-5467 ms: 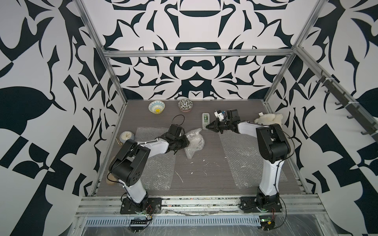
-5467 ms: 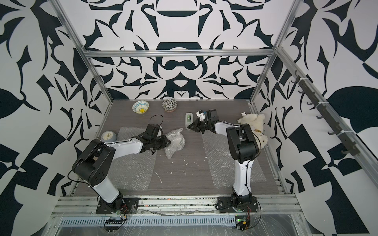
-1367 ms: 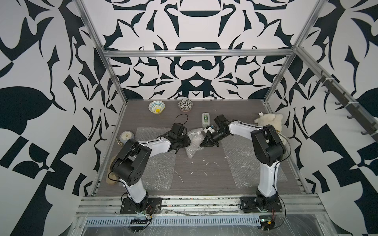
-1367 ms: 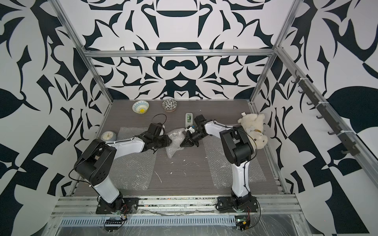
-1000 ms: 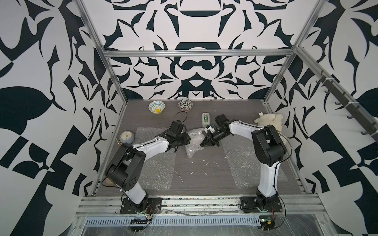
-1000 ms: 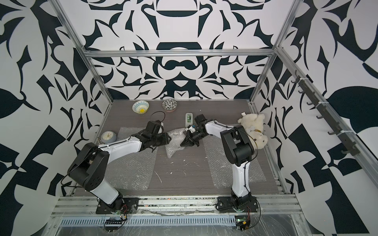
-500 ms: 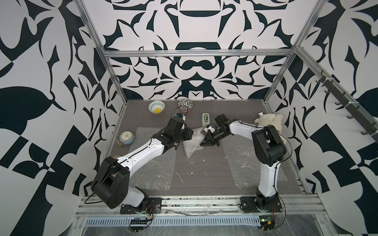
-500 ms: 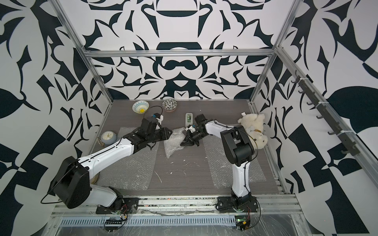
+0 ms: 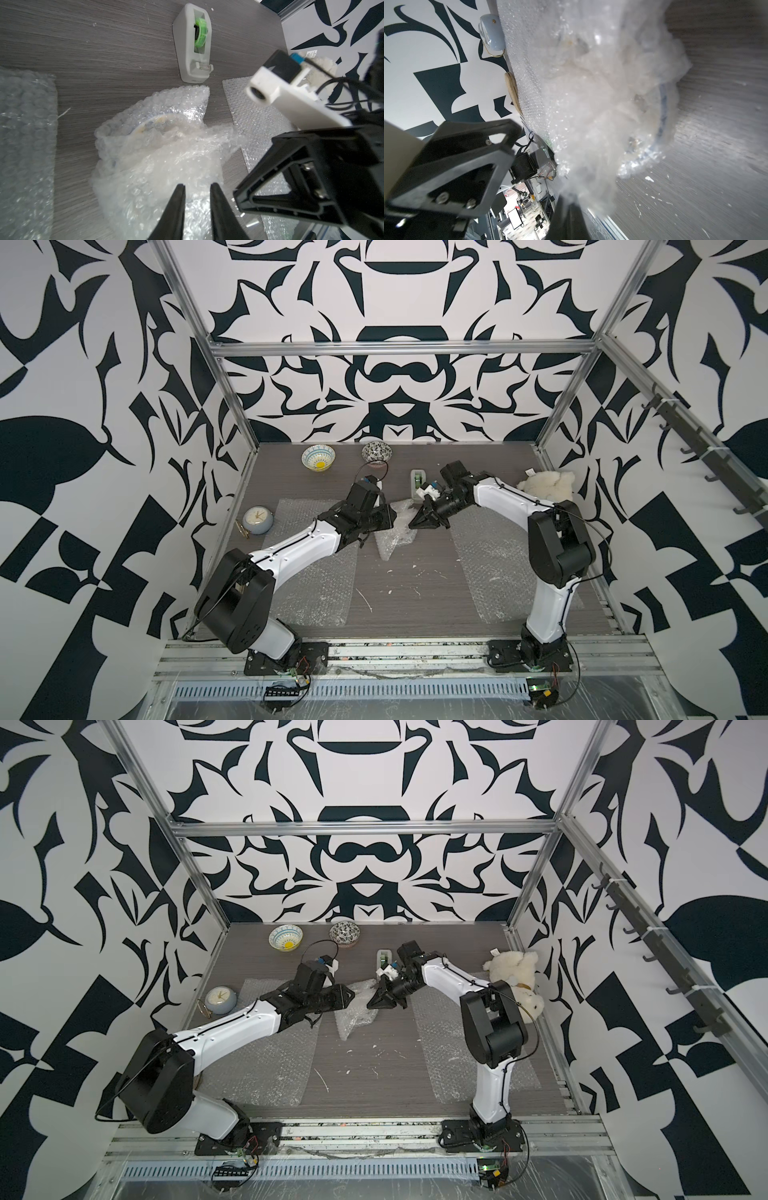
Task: Wrap bowls in bubble wrap
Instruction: Stick the tape on the bubble wrap.
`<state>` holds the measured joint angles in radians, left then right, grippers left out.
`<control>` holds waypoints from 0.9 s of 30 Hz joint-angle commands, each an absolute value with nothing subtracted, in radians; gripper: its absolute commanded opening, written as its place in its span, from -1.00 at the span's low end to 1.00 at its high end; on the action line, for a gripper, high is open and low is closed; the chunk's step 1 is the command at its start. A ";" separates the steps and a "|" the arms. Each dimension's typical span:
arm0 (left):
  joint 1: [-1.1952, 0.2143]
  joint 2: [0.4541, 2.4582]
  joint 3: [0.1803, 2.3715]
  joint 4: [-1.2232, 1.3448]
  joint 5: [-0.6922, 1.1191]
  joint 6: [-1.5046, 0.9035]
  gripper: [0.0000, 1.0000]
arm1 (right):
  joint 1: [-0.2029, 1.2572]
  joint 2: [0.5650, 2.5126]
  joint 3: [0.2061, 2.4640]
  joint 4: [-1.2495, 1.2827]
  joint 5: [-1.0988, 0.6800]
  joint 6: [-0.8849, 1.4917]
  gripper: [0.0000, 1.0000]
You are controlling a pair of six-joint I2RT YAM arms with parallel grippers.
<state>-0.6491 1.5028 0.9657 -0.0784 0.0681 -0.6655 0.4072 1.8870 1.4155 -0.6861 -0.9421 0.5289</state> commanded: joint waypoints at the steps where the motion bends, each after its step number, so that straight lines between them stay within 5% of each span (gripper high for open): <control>1: -0.647 1.506 0.955 -0.045 0.052 -0.669 -0.49 | 0.405 1.858 1.490 -0.791 -0.903 0.482 -1.00; 27: -0.662 1.442 0.892 0.050 0.061 -0.710 -0.48 | 0.420 1.981 1.525 -0.770 -0.901 0.464 -1.00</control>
<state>-0.6525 1.4723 0.8978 0.0254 0.0563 -0.7006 0.4149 1.9804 1.5009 -0.7662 -0.9005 0.4858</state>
